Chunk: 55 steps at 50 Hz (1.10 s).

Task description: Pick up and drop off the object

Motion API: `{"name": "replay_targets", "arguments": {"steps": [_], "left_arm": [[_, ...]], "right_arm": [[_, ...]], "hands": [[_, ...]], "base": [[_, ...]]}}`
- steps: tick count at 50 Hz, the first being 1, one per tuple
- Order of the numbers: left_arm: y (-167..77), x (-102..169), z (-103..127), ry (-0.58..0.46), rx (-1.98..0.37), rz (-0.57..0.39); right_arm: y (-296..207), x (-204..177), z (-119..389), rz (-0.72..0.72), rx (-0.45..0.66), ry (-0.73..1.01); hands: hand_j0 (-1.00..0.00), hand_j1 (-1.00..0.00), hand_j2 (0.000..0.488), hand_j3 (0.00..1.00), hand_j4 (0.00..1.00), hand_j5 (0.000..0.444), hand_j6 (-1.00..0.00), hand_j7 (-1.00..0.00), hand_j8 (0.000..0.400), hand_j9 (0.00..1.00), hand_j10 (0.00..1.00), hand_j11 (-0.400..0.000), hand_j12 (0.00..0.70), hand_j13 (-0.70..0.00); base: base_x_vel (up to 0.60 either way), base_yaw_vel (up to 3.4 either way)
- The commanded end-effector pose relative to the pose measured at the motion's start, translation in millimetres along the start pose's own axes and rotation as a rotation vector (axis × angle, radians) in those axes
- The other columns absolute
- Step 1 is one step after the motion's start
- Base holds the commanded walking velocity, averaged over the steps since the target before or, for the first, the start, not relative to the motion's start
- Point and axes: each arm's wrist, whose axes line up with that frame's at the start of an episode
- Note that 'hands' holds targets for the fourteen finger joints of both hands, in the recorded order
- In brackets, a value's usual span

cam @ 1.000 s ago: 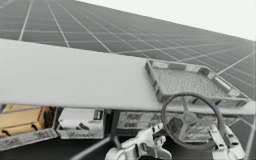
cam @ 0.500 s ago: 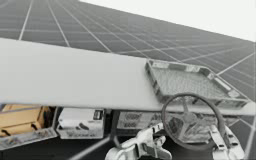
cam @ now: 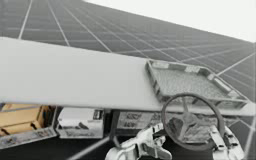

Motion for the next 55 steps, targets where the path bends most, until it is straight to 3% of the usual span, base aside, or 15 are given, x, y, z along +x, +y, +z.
{"name": "replay_targets", "arguments": {"steps": [1, 55], "left_arm": [[0.4, -9.1, 3.1, -0.037, 0.003, 0.016], [0.4, -9.1, 3.1, -0.037, 0.003, 0.016]], "right_arm": [[52.5, -12.7, 6.2, 0.169, 0.077, -0.013], [52.5, -12.7, 6.2, 0.169, 0.077, -0.013]], "hands": [[0.0, 0.0, 0.0, 1.0, 1.0, 0.0, 0.0, 0.0, 0.0, 1.0, 1.0, -0.4, 0.0, -0.7], [0.0, 0.0, 0.0, 1.0, 1.0, 0.0, 0.0, 0.0, 0.0, 1.0, 1.0, -0.4, 0.0, -0.7]], "base": [[0.14, 1.28], [0.14, 1.28]]}}
